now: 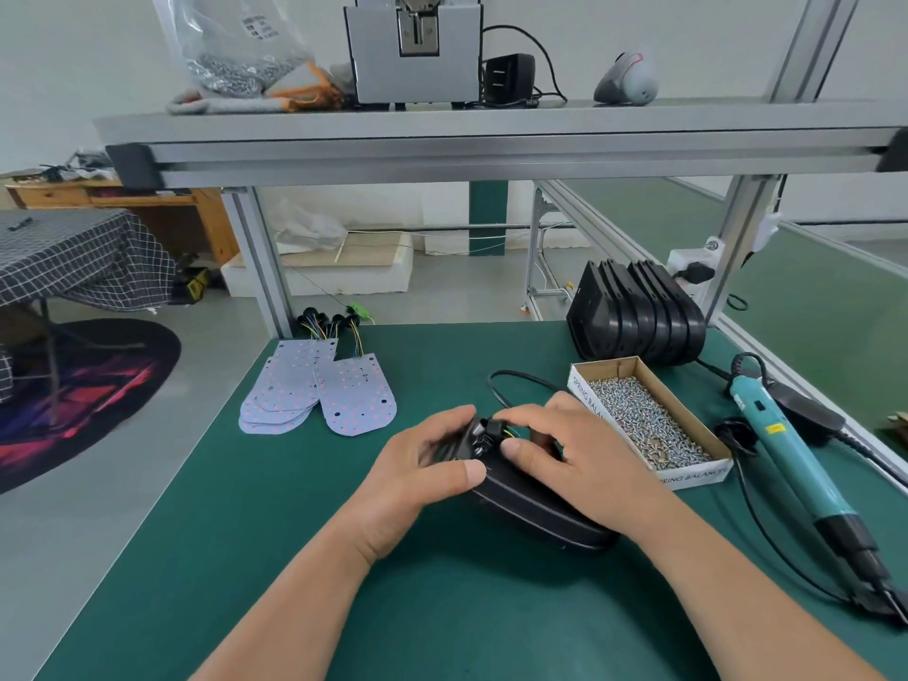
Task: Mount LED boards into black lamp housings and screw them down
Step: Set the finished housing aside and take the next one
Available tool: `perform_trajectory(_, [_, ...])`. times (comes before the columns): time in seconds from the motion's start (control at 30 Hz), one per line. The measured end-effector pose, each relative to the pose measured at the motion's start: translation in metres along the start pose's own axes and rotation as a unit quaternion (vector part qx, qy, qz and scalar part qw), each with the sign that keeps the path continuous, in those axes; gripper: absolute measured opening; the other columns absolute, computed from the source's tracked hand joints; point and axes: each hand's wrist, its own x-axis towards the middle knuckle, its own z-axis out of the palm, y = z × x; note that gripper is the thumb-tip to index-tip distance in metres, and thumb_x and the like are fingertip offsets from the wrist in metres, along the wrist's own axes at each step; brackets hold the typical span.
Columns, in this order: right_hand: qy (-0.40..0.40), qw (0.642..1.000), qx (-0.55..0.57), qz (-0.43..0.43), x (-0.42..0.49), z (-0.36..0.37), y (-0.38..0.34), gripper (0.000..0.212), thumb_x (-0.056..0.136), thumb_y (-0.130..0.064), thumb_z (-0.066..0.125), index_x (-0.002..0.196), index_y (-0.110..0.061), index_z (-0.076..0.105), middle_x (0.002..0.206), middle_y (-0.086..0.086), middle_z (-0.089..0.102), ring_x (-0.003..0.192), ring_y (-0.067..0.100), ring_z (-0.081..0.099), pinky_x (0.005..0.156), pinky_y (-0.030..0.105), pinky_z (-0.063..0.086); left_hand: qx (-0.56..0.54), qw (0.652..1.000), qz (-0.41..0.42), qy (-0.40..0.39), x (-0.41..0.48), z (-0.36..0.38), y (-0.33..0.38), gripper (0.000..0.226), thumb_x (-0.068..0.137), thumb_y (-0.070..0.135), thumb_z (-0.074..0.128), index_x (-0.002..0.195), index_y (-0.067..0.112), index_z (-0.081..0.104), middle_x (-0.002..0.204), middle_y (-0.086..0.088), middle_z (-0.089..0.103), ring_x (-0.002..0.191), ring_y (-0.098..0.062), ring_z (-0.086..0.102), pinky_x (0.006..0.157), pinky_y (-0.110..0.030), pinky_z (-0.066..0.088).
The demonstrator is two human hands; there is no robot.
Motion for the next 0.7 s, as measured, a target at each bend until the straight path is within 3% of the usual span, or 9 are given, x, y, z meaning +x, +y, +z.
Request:
perform_trajectory(0.17, [0.032, 0.999, -0.021, -0.038, 0.003, -0.003, -0.005, 0.050, 0.102, -0.061, 0.044, 0.135, -0.032, 0.069, 0.086, -0.015, 0.061, 0.108, 0.007, 0.045, 0.091, 0.022, 0.040, 0.005, 1.000, 0.020, 0.009, 0.001, 0.004, 0.001, 0.080, 0.071, 0.042, 0.083, 0.143, 0.014, 0.064, 0.149, -0.004, 0.063, 0.140, -0.019, 0.058, 0.123, -0.052, 0.040])
perform_trajectory(0.27, [0.024, 0.999, -0.012, -0.044, 0.005, -0.004, -0.007, 0.047, 0.104, -0.053, 0.048, 0.133, -0.023, 0.070, 0.090, -0.008, 0.063, 0.109, 0.009, 0.046, 0.093, 0.016, 0.037, 0.013, 1.000, 0.022, 0.010, 0.001, 0.005, -0.001, 0.075, 0.073, 0.043, 0.082, 0.141, 0.016, 0.067, 0.148, -0.004, 0.063, 0.141, -0.020, 0.058, 0.123, -0.055, 0.039])
perform_trajectory(0.33, [0.020, 0.999, 0.026, -0.027, 0.005, -0.004, -0.008, 0.039, 0.103, -0.045, 0.054, 0.134, -0.027, 0.069, 0.097, -0.012, 0.062, 0.108, 0.004, 0.051, 0.092, 0.017, 0.039, 0.007, 1.000, 0.021, 0.010, 0.001, 0.007, -0.002, 0.075, 0.075, 0.044, 0.080, 0.143, 0.017, 0.066, 0.150, -0.003, 0.062, 0.142, -0.021, 0.056, 0.124, -0.056, 0.037])
perform_trajectory(0.4, [0.028, 0.997, 0.072, -0.001, 0.004, -0.004, -0.007, 0.024, 0.101, -0.036, 0.065, 0.124, -0.043, 0.069, 0.103, -0.017, 0.062, 0.108, 0.001, 0.057, 0.091, 0.019, 0.042, 0.002, 1.000, 0.024, 0.012, 0.001, 0.011, -0.001, 0.072, 0.079, 0.047, 0.078, 0.144, 0.018, 0.066, 0.150, -0.004, 0.062, 0.143, -0.023, 0.055, 0.124, -0.059, 0.035])
perform_trajectory(0.5, [0.033, 0.994, 0.106, 0.020, 0.002, -0.005, -0.008, 0.030, 0.099, -0.030, 0.072, 0.104, -0.058, 0.065, 0.100, -0.017, 0.068, 0.103, 0.002, 0.063, 0.087, 0.018, 0.044, -0.009, 0.999, 0.027, 0.022, -0.001, 0.020, -0.001, 0.069, 0.085, 0.058, 0.075, 0.144, 0.024, 0.065, 0.150, -0.005, 0.062, 0.144, -0.025, 0.054, 0.123, -0.061, 0.035])
perform_trajectory(0.63, [0.029, 0.992, 0.123, 0.024, 0.002, -0.004, -0.010, 0.026, 0.101, -0.030, 0.069, 0.105, -0.056, 0.068, 0.100, -0.025, 0.073, 0.100, -0.001, 0.067, 0.085, 0.011, 0.045, -0.057, 0.997, 0.015, 0.045, -0.002, 0.032, -0.001, 0.069, 0.090, 0.071, 0.064, 0.142, 0.025, 0.067, 0.147, -0.002, 0.066, 0.142, -0.022, 0.057, 0.124, -0.054, 0.036])
perform_trajectory(0.7, [0.032, 0.993, 0.110, 0.021, 0.005, -0.003, -0.011, 0.022, 0.101, -0.029, 0.068, 0.112, -0.048, 0.071, 0.106, -0.030, 0.072, 0.103, -0.004, 0.067, 0.086, 0.008, 0.043, -0.104, 0.994, -0.008, 0.040, -0.001, 0.035, -0.001, 0.077, 0.083, 0.079, 0.069, 0.140, 0.028, 0.069, 0.146, -0.001, 0.067, 0.141, -0.019, 0.058, 0.122, -0.046, 0.041])
